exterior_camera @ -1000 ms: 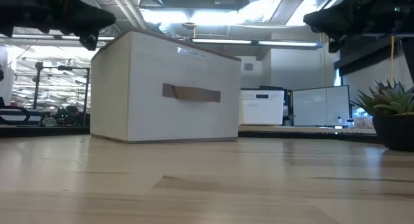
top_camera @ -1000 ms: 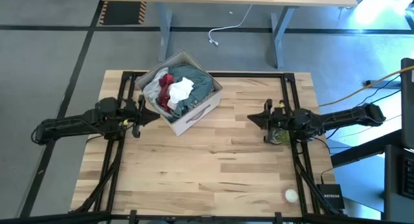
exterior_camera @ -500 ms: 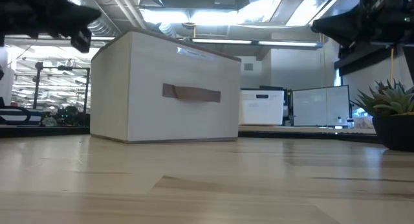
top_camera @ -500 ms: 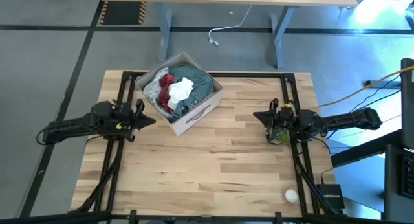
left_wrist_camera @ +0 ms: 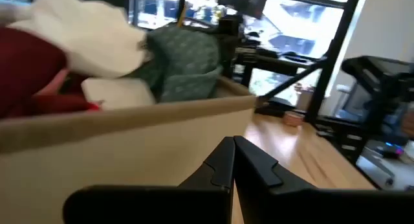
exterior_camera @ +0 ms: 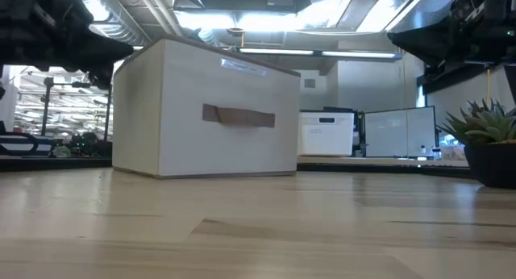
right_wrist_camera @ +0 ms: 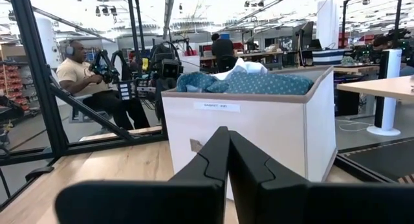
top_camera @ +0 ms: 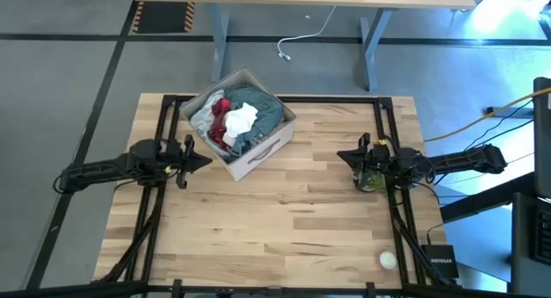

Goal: Sort clothes
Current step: Return to Home Position

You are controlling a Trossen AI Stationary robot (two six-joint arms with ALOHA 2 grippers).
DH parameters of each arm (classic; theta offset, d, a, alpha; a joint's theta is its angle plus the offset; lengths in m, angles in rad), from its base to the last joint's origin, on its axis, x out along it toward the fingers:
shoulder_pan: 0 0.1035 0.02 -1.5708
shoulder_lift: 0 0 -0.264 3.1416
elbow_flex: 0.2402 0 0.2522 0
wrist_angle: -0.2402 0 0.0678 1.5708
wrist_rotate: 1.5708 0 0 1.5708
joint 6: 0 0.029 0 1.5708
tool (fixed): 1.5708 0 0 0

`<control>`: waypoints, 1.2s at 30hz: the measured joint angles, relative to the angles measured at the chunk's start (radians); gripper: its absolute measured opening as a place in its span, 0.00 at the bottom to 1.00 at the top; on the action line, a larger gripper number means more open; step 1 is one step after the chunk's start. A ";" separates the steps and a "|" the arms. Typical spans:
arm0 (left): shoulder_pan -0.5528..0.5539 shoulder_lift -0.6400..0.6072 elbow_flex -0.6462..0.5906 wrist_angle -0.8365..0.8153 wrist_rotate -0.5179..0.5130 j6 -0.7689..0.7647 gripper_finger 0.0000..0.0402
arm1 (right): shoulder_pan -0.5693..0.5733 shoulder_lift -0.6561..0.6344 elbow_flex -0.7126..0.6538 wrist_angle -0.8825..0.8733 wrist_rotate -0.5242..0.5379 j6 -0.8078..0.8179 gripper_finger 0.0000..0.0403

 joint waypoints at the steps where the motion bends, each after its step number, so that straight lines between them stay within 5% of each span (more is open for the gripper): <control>1: 0.000 0.000 -0.005 0.002 -0.020 -0.005 0.00 | 0.000 0.000 0.000 -0.002 0.000 0.000 0.04; 7: 0.000 0.000 -0.022 0.018 -0.065 0.022 0.00 | 0.000 0.000 0.000 -0.005 0.019 -0.007 0.04; 17: -0.002 0.001 -0.023 0.018 -0.062 0.003 0.00 | 0.000 0.000 0.000 -0.076 0.231 0.020 0.04; 24: -0.002 0.001 -0.023 0.017 -0.062 0.032 0.00 | 0.000 0.000 0.000 -0.192 -0.143 -0.052 0.04; 31: -0.002 0.001 -0.023 0.017 -0.061 0.028 0.00 | -0.094 -0.064 0.000 -0.273 -0.142 -0.053 0.04; 36: -0.002 0.001 -0.024 0.022 -0.062 -0.043 0.00 | -0.236 -0.150 0.000 -0.332 -0.414 -0.038 0.04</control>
